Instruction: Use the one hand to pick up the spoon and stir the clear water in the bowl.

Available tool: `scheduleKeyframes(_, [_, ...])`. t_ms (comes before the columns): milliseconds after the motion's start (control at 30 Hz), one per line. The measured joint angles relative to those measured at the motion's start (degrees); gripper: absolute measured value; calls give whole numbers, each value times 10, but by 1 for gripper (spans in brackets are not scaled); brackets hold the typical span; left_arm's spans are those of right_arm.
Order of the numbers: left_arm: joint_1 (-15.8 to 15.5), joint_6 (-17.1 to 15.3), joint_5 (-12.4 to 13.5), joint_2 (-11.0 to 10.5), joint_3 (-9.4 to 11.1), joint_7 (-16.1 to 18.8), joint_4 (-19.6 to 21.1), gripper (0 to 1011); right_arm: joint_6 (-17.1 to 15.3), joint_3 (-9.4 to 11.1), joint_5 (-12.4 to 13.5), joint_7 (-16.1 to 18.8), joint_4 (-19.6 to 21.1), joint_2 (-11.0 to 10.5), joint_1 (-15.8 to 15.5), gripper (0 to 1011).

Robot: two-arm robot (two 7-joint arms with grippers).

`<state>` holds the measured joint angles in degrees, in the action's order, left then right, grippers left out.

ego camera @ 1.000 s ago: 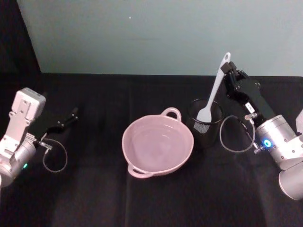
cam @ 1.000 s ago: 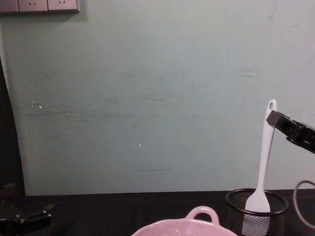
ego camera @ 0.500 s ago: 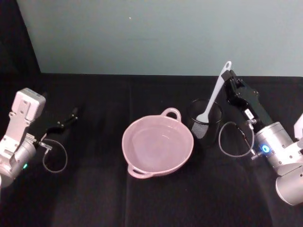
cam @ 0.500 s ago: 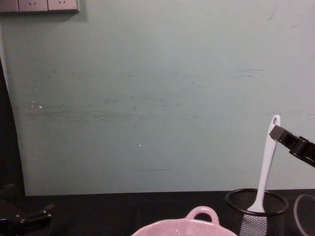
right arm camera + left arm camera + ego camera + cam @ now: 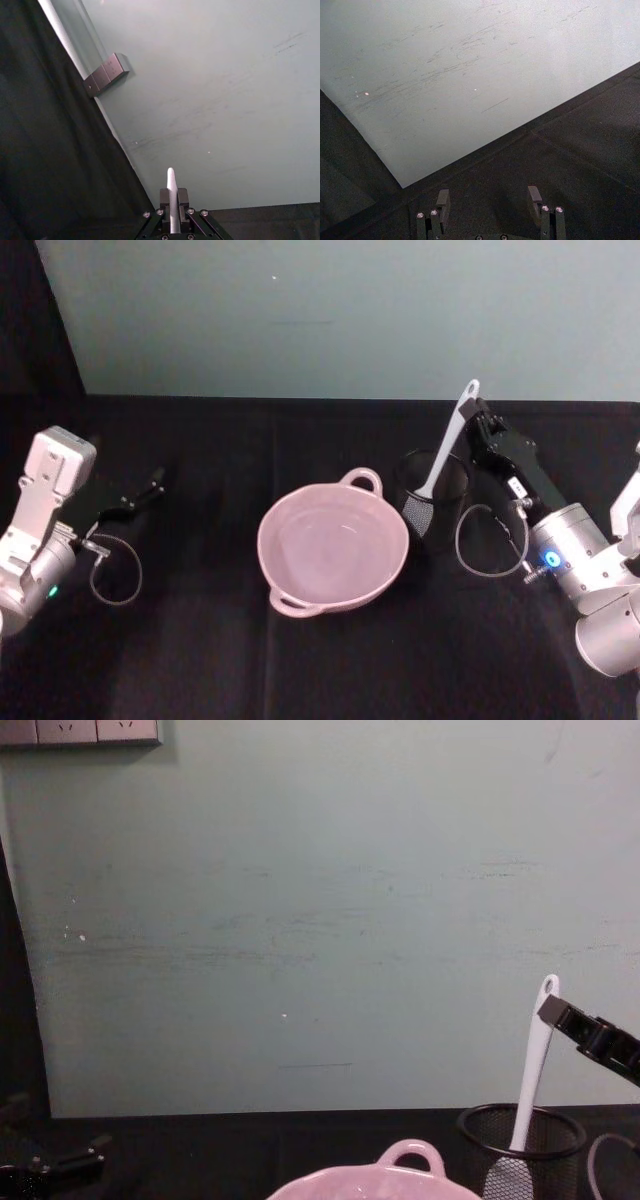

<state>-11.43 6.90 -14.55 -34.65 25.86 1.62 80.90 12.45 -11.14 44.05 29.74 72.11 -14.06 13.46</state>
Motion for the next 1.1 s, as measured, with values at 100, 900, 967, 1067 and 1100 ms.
scheduleKeyframes(100, [0,0,0,0,0,0,0,1011,0,-1,0,-1,-4,0,1,103])
scheduleKeyframes(900, [0,0,0,0,0,0,0,1011,2,13,7,-5,-21,0,-2,156])
scheduleKeyframes(967, [0,0,0,0,0,0,0,1011,3,13,9,-5,-22,1,-2,209])
scheduleKeyframes(1067, [0,0,0,0,0,0,0,1011,3,15,10,-6,-21,1,-4,296])
scheduleKeyframes(1100, [0,0,0,0,0,0,0,1011,2,17,11,-8,-18,1,-6,324])
